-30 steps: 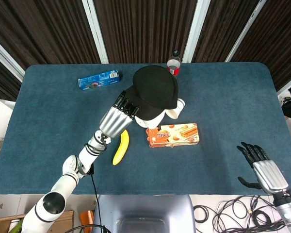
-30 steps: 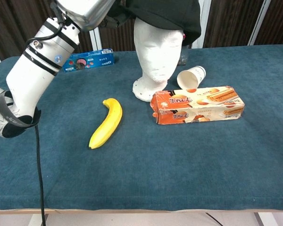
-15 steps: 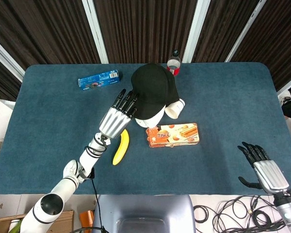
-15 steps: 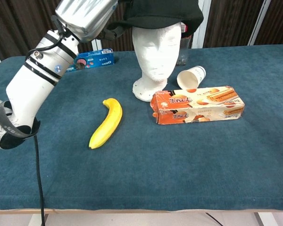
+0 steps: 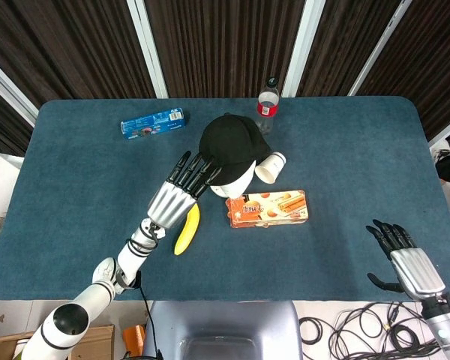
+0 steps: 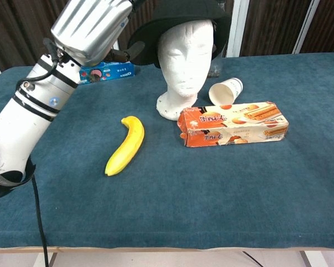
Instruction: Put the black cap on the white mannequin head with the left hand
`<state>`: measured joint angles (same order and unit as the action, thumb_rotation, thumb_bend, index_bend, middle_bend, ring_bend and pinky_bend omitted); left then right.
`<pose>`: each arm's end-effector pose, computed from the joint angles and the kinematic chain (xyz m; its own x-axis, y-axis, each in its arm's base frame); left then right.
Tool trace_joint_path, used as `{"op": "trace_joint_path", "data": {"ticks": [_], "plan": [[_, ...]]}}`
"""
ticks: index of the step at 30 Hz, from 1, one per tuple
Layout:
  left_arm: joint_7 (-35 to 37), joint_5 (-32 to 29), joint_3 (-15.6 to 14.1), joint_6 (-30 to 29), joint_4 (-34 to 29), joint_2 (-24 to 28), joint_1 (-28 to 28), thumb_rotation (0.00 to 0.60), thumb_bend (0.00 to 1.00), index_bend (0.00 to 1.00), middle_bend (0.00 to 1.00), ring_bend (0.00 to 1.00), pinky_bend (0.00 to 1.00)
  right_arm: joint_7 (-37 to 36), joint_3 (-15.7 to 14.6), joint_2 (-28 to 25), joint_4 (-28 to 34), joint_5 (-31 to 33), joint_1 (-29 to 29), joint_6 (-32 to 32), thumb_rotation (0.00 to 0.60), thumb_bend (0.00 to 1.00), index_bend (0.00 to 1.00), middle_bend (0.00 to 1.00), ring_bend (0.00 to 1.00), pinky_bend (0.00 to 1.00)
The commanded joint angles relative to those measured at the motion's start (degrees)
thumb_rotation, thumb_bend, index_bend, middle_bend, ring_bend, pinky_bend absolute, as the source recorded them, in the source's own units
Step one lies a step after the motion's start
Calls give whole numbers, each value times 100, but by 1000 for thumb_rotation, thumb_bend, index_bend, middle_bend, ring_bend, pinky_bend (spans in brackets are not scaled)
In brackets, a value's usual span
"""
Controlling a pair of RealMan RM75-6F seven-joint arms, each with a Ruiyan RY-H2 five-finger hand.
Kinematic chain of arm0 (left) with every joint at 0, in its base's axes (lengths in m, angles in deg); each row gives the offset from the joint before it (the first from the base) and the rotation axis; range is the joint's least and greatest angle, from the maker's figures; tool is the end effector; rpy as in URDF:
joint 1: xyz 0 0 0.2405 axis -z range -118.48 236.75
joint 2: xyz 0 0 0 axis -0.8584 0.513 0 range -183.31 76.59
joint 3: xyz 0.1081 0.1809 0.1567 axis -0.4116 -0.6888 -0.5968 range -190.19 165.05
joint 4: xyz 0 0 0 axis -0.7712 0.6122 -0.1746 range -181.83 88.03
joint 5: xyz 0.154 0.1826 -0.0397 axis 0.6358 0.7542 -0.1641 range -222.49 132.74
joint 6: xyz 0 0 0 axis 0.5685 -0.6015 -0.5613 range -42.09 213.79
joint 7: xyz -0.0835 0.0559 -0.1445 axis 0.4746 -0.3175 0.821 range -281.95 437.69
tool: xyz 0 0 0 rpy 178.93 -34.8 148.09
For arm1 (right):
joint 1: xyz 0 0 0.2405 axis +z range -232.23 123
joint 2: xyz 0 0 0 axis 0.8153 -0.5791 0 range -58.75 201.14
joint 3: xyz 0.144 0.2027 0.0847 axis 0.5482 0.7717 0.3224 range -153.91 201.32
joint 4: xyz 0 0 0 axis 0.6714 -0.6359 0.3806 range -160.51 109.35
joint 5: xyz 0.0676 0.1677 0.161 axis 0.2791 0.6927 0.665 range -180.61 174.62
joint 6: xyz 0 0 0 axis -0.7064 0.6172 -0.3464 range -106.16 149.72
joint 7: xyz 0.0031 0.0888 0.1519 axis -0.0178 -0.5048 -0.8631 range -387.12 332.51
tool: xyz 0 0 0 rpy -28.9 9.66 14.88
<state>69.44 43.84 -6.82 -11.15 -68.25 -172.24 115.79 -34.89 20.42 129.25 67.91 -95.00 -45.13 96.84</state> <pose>-0.0589 0.4195 -0.0378 0.2962 -0.7018 0.6479 0.4789 -0.4778 -0.7365 -0.3294 -0.2104 0.1160 0.3864 -0.2538 0.8867 -0.9216 -0.1436 0.3606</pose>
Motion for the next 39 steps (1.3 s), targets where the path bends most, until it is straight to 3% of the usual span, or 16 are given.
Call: {"op": "trace_joint_path", "data": {"ticks": [1, 9, 12, 13, 14, 17, 19, 21, 24, 27, 31, 39], "plan": [[-69, 77, -42, -147, -118, 56, -96, 600, 315, 74, 96, 72, 196, 10, 1, 2, 3, -2, -2, 6, 600, 176, 0, 0, 0, 0], [-161, 253, -115, -612, -640, 292, -380, 600, 311, 61, 83, 50, 169, 50, -1, 10, 4, 5, -8, 6, 600, 175, 0, 0, 0, 0], [-235, 302, -171, -861, -1151, 567, -662, 600, 315, 41, 81, 37, 141, 78, -3, 16, 3, 10, -12, 3, 600, 176, 0, 0, 0, 0], [-311, 302, -234, -957, -1524, 798, -893, 600, 316, 39, 81, 37, 138, 91, -4, 16, 2, 14, -16, 4, 600, 176, 0, 0, 0, 0], [-289, 53, -379, -1123, -2300, 1364, -1663, 600, 316, 37, 81, 37, 139, 116, 8, 12, 2, 45, -42, 43, 600, 175, 0, 0, 0, 0], [-792, -342, -790, -883, -4157, 2619, -2533, 600, 320, 30, 84, 41, 135, 166, 27, 19, 14, 78, -71, 89, 600, 176, 0, 0, 0, 0], [-1399, -1174, -1087, -453, -5687, 3624, -3209, 600, 321, 14, 74, 34, 125, 224, 39, 34, 20, 96, -94, 125, 600, 176, 0, 0, 0, 0], [-993, -1822, -1252, -92, -6734, 4371, -3666, 600, 320, 1, 40, 16, 98, 308, 50, 56, 39, 115, -119, 164, 600, 177, 0, 0, 0, 0], [318, -1994, -1393, 404, -7017, 4940, -4017, 600, 320, 0, 0, 0, 35, 487, 82, 109, 80, 174, -146, 198, 600, 176, 0, 0, 0, 0], [667, -1403, -1514, 419, -7050, 5287, -4071, 600, 320, 0, 0, 0, 5, 646, 113, 163, 133, 225, -151, 199, 600, 176, 0, 0, 0, 0], [618, -1090, -1454, 311, -7016, 5285, -4212, 600, 319, 0, 0, 0, 4, 803, 97, 208, 175, 202, -167, 207, 600, 176, 0, 0, 0, 0], [414, -930, -1315, 728, -7094, 5294, -4265, 600, 321, 0, 0, 0, 7, 870, 110, 236, 164, 226, -149, 154, 600, 176, 0, 0, 0, 0]]}}
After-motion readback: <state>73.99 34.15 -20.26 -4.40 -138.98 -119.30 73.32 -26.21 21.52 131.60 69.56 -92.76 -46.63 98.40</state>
